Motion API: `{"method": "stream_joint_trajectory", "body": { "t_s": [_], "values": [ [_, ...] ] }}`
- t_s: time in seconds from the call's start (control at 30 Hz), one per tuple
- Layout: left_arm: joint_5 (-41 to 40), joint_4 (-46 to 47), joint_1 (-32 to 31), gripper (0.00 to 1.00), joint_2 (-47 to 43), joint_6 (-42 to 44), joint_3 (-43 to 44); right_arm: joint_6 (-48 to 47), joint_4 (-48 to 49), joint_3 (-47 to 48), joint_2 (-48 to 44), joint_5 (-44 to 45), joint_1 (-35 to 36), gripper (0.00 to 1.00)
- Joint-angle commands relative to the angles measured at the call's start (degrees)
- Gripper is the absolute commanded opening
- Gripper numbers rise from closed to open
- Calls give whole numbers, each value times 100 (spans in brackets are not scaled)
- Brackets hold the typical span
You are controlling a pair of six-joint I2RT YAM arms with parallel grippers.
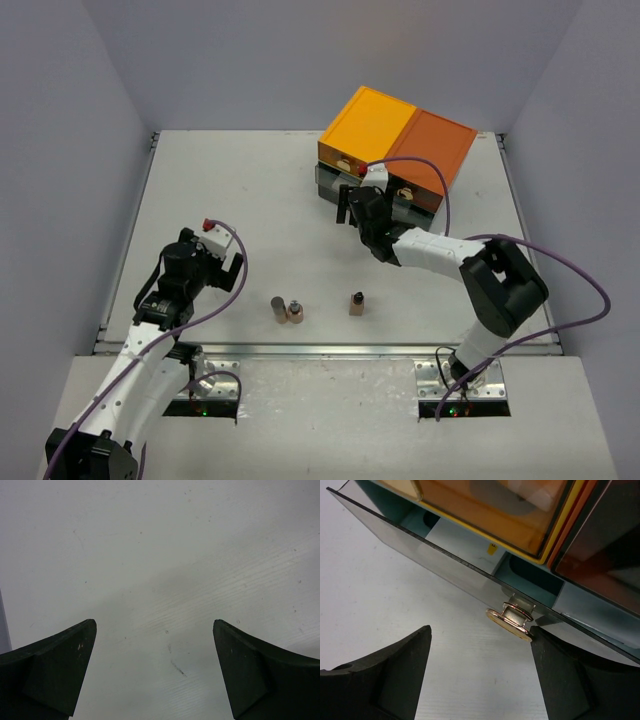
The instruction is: Organize the makeup
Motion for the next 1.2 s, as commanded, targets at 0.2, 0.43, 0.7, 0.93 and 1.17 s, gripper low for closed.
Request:
{"method": "stream_joint_trajectory", "body": {
  "t_s": [0.2, 0.43, 0.7, 0.93, 1.17],
  "values": [
    [116, 162, 59, 100, 51, 55, 153, 190, 373, 373, 241, 806, -138, 83],
    [121, 162, 59, 100, 79, 55, 149, 227, 373, 421, 254, 856, -173, 84],
    [168, 153, 50, 100, 90, 66, 158, 777, -367, 417, 211, 718, -131, 85],
    [191, 153, 41, 100, 44, 72, 158, 1770, -1267, 679, 412, 1489, 310, 90],
    [209, 144, 50, 100, 26, 72, 158, 3588, -3229, 1512, 999, 2048, 310, 90]
  ]
}}
